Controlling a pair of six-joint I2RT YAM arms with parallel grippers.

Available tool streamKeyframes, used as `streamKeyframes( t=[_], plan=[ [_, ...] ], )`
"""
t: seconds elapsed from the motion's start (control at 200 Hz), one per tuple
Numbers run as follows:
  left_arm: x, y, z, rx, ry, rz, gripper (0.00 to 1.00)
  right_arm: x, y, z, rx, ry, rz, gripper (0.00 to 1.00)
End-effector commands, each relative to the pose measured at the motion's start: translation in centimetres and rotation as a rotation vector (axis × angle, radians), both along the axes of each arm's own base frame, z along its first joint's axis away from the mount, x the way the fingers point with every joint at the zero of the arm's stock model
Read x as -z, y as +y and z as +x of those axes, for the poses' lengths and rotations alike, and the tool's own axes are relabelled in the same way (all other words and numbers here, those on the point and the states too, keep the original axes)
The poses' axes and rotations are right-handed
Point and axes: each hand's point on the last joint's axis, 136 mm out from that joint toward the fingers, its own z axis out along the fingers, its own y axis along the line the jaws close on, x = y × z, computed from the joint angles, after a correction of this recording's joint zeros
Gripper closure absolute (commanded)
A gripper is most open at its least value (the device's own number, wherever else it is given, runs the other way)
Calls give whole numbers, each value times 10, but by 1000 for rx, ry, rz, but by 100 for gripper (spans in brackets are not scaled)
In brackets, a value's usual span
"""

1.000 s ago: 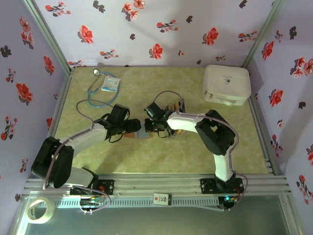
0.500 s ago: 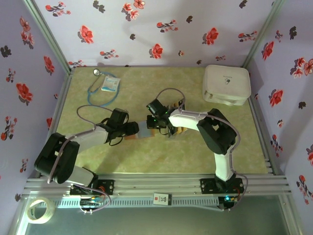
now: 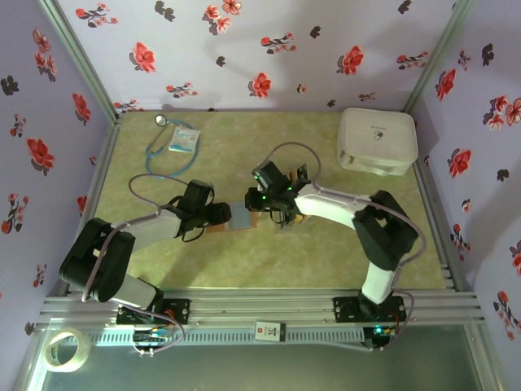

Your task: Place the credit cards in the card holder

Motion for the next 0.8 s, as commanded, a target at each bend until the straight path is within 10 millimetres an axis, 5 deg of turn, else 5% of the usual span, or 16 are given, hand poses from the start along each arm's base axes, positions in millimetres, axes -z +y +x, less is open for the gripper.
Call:
streamKeyframes(
  t=[0.0,0.135,0.435,0.795],
  plan=[
    [4,2,0,20,5,15,44,2,-18,-18,11,30,-9,80],
    [3,3,-1,25,0,19,44,8,-21,-22,18,40,-7,80],
    [1,5,0,38,-14,40,51,6,20,2,-22,25,3,82],
    [5,9,1,43,-21,54,52,38,33,21,-29,66,-34,74]
  ],
)
